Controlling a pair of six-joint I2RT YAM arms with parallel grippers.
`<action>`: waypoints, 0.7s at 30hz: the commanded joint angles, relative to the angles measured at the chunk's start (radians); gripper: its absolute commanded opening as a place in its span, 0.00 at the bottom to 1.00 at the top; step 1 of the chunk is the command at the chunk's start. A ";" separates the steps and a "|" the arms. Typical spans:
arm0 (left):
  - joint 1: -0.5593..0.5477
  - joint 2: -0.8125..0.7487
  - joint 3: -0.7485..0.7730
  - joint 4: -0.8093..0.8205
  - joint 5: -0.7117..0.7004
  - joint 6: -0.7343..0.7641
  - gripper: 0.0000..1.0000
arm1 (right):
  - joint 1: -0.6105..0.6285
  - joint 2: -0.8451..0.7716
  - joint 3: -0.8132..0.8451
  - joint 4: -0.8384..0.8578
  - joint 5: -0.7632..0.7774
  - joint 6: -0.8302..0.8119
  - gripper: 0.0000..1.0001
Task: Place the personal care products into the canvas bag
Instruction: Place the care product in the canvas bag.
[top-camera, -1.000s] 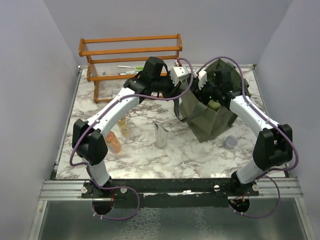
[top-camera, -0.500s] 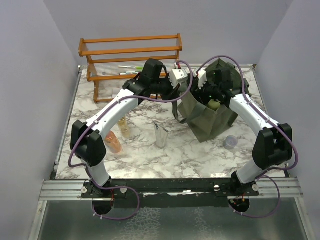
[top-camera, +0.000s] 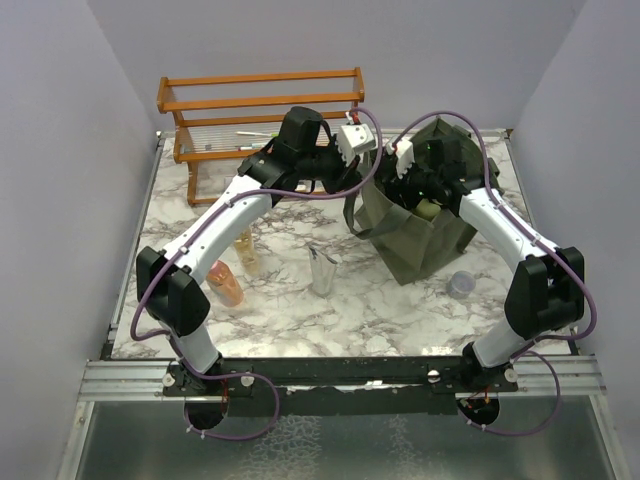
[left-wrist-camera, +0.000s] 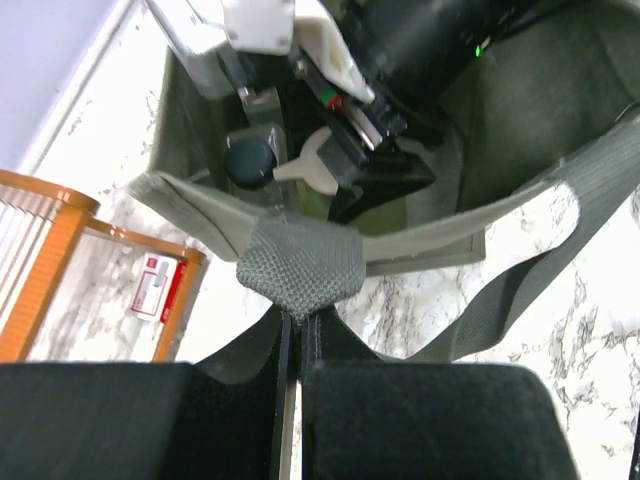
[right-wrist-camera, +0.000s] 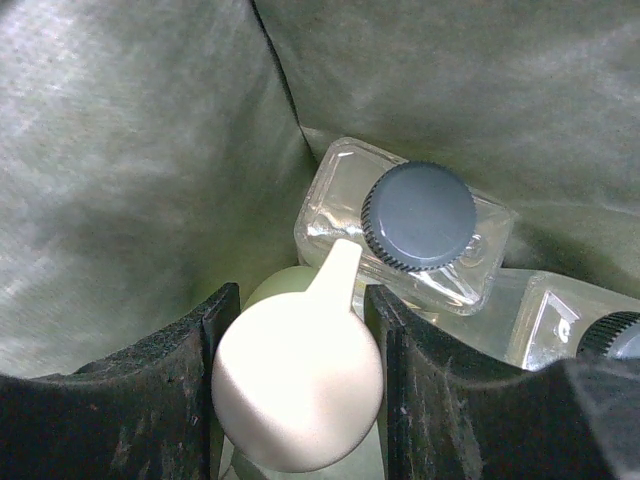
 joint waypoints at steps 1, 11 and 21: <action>-0.004 -0.021 0.082 0.017 0.000 -0.047 0.00 | 0.009 -0.013 0.044 0.051 -0.002 0.017 0.13; -0.004 -0.021 0.130 0.043 0.027 -0.121 0.00 | 0.010 -0.013 0.049 0.039 0.019 0.011 0.12; -0.004 -0.021 0.175 0.048 0.051 -0.154 0.00 | 0.010 -0.012 0.041 0.030 0.051 -0.003 0.11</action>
